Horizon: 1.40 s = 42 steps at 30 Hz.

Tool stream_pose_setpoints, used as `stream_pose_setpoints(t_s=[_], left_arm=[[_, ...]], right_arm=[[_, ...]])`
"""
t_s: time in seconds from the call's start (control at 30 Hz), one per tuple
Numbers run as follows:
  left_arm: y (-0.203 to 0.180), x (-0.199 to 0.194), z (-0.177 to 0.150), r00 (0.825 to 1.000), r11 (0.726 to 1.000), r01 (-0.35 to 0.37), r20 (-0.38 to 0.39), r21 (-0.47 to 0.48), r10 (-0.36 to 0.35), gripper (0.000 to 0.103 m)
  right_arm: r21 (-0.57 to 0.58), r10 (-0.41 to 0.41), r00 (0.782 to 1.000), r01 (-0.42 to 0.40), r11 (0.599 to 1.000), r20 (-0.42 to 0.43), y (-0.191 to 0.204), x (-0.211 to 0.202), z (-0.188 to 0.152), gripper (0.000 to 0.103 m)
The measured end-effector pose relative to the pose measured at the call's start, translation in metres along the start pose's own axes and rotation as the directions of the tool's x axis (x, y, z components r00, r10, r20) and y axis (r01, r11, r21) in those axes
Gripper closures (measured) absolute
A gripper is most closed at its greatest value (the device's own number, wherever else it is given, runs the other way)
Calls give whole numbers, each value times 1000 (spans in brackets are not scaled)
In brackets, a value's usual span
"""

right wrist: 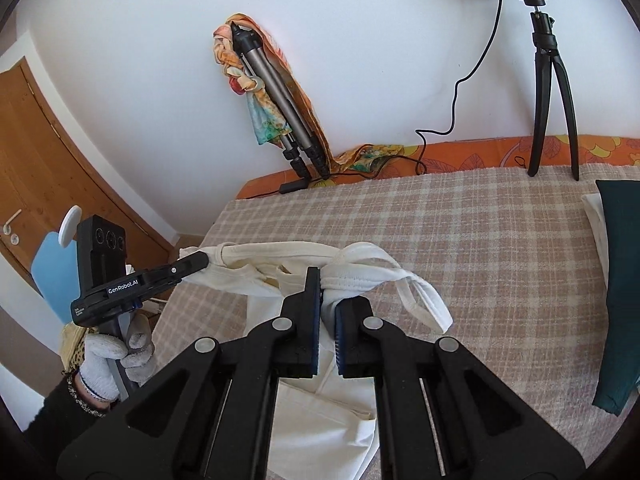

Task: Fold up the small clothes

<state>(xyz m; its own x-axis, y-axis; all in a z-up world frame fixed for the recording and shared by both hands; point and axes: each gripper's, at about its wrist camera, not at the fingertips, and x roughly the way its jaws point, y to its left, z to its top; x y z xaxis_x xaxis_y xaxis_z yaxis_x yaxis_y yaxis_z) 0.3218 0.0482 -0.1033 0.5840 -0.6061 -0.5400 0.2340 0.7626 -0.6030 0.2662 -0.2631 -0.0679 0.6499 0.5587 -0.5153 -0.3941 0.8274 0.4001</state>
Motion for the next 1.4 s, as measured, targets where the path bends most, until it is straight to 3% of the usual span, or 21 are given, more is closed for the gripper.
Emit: stream_pose_setpoints(t_s=[0.3,0.5,0.67,0.77,0.9,1.03,1.23,1.4], left_arm=[[3,-27,-81,993,999,-35,-110,35,39,101],[5,-31,-116,982,996,-46,-182,76,59,101],[3,-44,-128,966,991,-77,-239,110,102,93],[-5,-60,-129,963,986,-68,-249,155,105,93],[-27,-78,-112,981,980,-50,-175,195,85,93],[-52,-65,-86,988,963,-61,-121,261,96,93],[-49,-12,-75,970,965,-88,-199,246,139,93],[-29,5,-99,933,968,-89,-320,236,163,93]], right_arm=[[-46,-49,995,45,998,-84,29,-20,-89,96],[-79,-99,986,89,993,-135,31,-23,-127,96],[-116,-140,972,120,986,-190,28,-38,-147,75],[-109,-97,978,78,991,-185,31,-62,-152,73],[-104,-37,996,27,994,-86,43,-86,-135,73],[-87,-47,996,40,995,-72,47,-64,-112,73],[-94,-101,983,87,992,-155,42,-11,-112,73],[-102,-139,958,117,988,-251,32,9,-127,73]])
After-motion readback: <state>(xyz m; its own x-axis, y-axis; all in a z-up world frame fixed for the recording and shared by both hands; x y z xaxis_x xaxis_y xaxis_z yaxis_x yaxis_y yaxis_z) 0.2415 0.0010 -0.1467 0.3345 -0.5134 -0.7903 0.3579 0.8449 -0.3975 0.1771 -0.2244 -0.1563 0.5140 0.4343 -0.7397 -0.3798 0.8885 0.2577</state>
